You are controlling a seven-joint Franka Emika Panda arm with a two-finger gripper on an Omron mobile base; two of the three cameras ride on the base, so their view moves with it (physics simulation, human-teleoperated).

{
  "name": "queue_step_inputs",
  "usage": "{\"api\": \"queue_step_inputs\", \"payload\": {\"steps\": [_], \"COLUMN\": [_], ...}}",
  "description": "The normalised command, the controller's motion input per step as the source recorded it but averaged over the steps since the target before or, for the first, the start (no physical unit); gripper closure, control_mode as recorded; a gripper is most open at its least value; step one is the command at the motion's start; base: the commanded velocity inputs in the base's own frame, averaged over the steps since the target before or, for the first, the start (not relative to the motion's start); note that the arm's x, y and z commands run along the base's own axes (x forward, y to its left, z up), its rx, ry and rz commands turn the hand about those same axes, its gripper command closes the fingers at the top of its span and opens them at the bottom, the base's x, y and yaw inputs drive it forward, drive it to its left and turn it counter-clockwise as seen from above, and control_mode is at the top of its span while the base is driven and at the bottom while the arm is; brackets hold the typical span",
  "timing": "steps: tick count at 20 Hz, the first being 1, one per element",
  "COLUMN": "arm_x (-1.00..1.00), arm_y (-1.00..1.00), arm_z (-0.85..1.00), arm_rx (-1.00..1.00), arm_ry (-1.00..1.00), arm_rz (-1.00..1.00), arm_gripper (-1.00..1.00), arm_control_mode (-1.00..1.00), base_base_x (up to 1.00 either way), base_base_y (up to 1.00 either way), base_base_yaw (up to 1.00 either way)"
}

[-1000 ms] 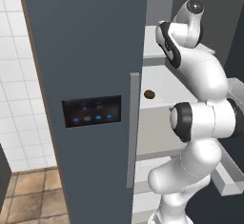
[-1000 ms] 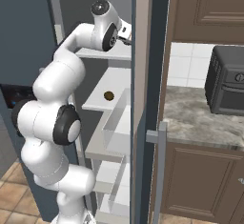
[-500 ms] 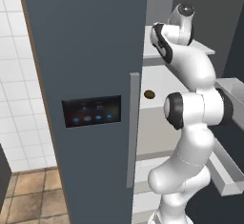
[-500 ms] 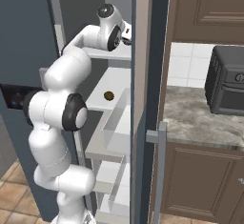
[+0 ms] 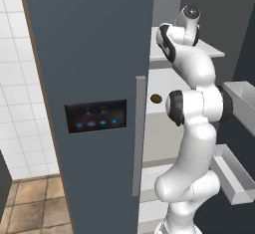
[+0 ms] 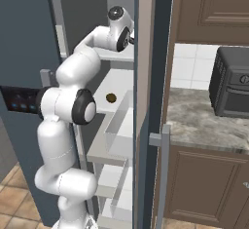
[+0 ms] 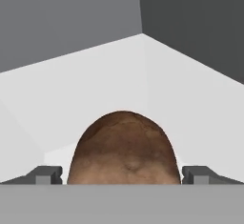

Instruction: Place the cold items (potato and kiwi) from the fridge in one tupperware on the dining counter. Place the warm items (kebab skewer and hot dog) in the stove area in another tupperware.

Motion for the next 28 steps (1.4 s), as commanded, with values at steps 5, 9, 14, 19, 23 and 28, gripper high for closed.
{"api": "queue_step_inputs", "payload": {"steps": [5,9,14,19,23,28], "arm_x": [0.11,-0.19,-1.0,-1.0,-1.0,-1.0], "arm_y": [0.0,0.0,0.0,0.02,0.19,0.27], "arm_z": [-0.07,-0.17,0.0,-0.06,0.32,0.48], "arm_rx": [0.0,0.0,0.02,0.02,0.0,-0.11], "arm_ry": [0.01,-0.01,-0.37,-0.29,-0.07,0.02], "arm_rz": [-0.07,-0.07,0.0,0.0,0.0,0.0], "arm_gripper": [1.0,1.0,1.0,1.0,1.0,1.0], "arm_control_mode": [-1.0,-1.0,-1.0,-1.0,-1.0,-1.0], "base_base_x": [0.0,0.0,0.0,0.0,0.0,0.0], "base_base_y": [0.0,0.0,0.0,0.0,0.0,0.0], "base_base_yaw": [0.0,0.0,0.0,0.0,0.0,0.0]}}
